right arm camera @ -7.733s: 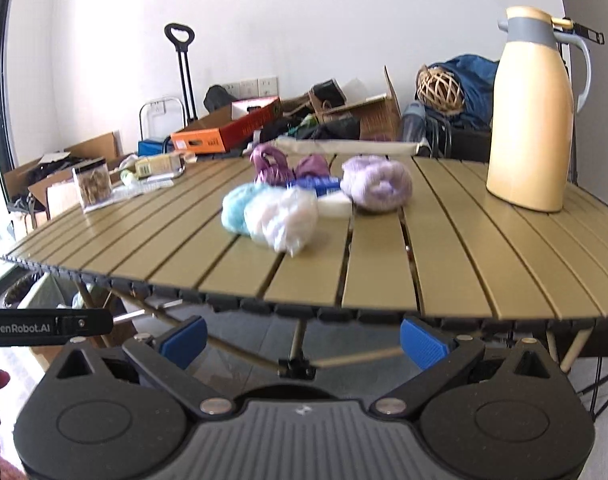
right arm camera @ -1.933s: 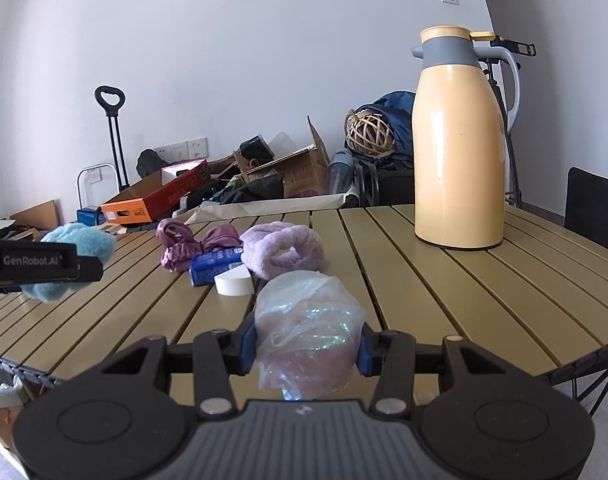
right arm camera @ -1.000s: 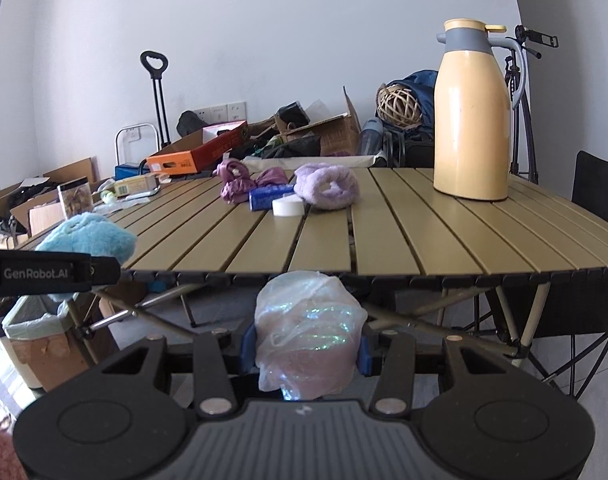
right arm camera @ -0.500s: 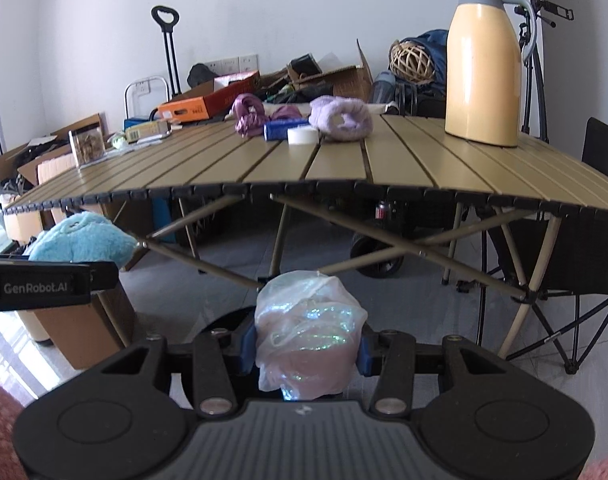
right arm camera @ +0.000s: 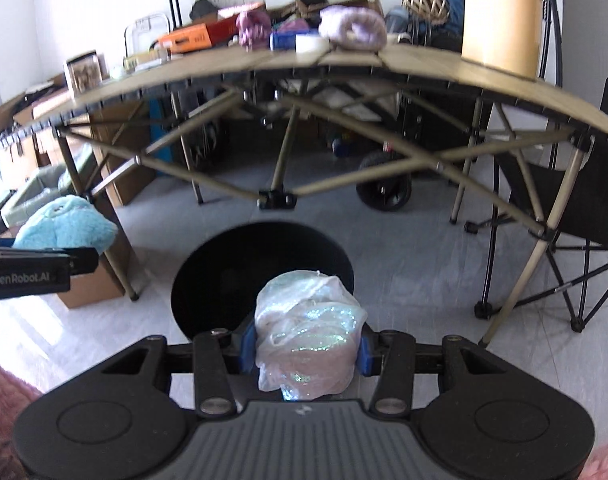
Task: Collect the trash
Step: 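Lift the blue plush and plastic bag and carry both tools toward the bin, then lower the right tool into the bin and open it to drop the bag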
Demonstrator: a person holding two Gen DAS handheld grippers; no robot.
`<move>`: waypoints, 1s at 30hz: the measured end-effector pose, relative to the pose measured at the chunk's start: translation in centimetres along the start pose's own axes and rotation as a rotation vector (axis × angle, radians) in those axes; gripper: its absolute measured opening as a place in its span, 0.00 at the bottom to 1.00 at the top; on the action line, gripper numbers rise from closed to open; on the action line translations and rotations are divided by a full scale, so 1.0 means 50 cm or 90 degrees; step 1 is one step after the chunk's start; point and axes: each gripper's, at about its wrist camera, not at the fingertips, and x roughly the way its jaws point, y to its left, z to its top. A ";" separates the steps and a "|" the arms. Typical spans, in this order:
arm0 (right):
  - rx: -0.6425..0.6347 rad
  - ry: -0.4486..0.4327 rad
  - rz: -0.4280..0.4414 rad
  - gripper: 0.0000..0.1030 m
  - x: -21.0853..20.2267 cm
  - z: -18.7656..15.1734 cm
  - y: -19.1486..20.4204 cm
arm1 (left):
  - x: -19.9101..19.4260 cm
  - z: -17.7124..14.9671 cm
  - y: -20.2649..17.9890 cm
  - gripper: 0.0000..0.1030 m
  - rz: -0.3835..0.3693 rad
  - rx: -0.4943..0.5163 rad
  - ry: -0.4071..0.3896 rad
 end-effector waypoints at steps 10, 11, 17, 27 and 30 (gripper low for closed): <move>0.012 0.060 -0.013 0.43 0.058 -0.025 -0.021 | 0.079 -0.032 0.030 0.69 0.019 -0.015 0.080; 0.015 0.067 -0.015 0.43 0.064 -0.026 -0.026 | 0.085 -0.033 0.033 0.69 0.021 -0.017 0.085; 0.023 0.087 -0.017 0.43 0.086 -0.028 -0.038 | 0.109 -0.038 0.037 0.69 0.031 -0.022 0.108; 0.029 0.094 -0.015 0.43 0.108 -0.009 -0.041 | 0.145 -0.037 0.042 0.69 0.027 -0.028 0.140; 0.023 0.095 -0.009 0.43 0.117 0.001 -0.037 | 0.154 -0.037 0.046 0.69 0.024 -0.031 0.146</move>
